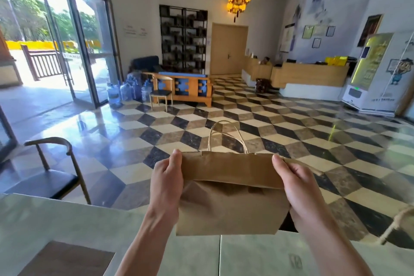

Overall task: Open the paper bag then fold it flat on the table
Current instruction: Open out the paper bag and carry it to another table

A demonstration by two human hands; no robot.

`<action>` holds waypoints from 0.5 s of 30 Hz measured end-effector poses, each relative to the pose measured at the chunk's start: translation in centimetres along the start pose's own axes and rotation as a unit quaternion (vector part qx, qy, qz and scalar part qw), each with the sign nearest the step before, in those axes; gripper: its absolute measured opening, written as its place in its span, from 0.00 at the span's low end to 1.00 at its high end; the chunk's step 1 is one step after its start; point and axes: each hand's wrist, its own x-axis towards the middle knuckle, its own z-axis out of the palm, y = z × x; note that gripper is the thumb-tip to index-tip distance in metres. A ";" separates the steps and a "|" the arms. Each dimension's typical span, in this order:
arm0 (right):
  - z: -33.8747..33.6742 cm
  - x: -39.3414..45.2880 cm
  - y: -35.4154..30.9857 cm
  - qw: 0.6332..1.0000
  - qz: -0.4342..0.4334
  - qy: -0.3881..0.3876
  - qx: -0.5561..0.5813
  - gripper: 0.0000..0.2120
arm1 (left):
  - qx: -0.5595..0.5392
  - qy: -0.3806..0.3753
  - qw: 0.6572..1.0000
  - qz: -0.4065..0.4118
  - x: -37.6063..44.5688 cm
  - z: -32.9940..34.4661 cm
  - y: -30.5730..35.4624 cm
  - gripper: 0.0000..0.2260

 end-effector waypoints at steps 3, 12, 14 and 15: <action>1.1 -0.9 -1.4 1.000 0.015 -0.010 0.008 0.42 | -0.012 0.002 1.000 0.000 -0.3 -1.4 1.2 0.20; 3.0 -4.0 -3.0 0.999 0.026 -0.039 0.007 0.52 | -0.020 0.048 0.998 0.037 -2.3 -5.2 2.6 0.20; 3.7 -4.7 -3.5 0.998 0.030 -0.058 0.001 0.50 | -0.005 0.059 0.998 0.038 -2.7 -6.4 2.5 0.21; 4.1 -5.0 -3.8 0.997 0.030 -0.068 0.003 0.47 | -0.001 0.067 0.997 0.039 -3.1 -7.0 2.5 0.21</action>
